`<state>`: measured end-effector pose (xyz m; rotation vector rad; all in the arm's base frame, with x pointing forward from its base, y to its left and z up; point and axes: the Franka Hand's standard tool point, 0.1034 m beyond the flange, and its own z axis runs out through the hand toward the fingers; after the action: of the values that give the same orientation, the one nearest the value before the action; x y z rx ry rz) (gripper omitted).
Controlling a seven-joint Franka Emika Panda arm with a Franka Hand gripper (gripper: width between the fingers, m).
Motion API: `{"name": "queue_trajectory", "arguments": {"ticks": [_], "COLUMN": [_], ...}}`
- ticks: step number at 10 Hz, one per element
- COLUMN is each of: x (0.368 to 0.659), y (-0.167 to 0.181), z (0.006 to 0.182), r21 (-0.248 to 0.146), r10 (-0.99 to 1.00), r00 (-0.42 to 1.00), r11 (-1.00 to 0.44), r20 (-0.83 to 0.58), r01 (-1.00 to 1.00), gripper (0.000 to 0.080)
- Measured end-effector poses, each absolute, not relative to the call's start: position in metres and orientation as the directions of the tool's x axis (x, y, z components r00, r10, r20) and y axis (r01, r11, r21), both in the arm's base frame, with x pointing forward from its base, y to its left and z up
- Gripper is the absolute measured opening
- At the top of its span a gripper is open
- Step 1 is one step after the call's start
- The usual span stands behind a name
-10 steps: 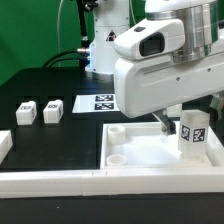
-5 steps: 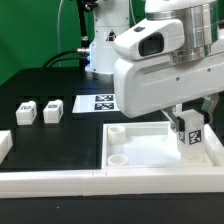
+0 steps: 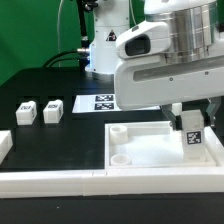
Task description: Assemble one leg
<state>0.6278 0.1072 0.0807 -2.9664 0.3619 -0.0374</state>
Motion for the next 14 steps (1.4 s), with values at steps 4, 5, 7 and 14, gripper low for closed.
{"name": "queue_trajectory", "arguments": {"ticks": [4, 5, 7, 14], "x": [0.6284, 0.6281, 0.6272, 0.6239], "y": [0.1061, 0.1061, 0.1057, 0.1113], "z": [0.0797, 0.0795, 0.0788, 0.0768], "r21": [-0.133, -0.125, -0.096, -0.065], "r10": [-0.633, -0.715, -0.883, -0.97], "r00": [0.773, 0.698, 0.463, 0.214], "r11": [-0.764, -0.688, -0.456, -0.208], "r20": [-0.039, -0.052, -0.074, -0.116], "r01": [-0.632, -0.715, -0.885, -0.976], "gripper": [0.0294, 0.0294, 0.0294, 0.0364]}}
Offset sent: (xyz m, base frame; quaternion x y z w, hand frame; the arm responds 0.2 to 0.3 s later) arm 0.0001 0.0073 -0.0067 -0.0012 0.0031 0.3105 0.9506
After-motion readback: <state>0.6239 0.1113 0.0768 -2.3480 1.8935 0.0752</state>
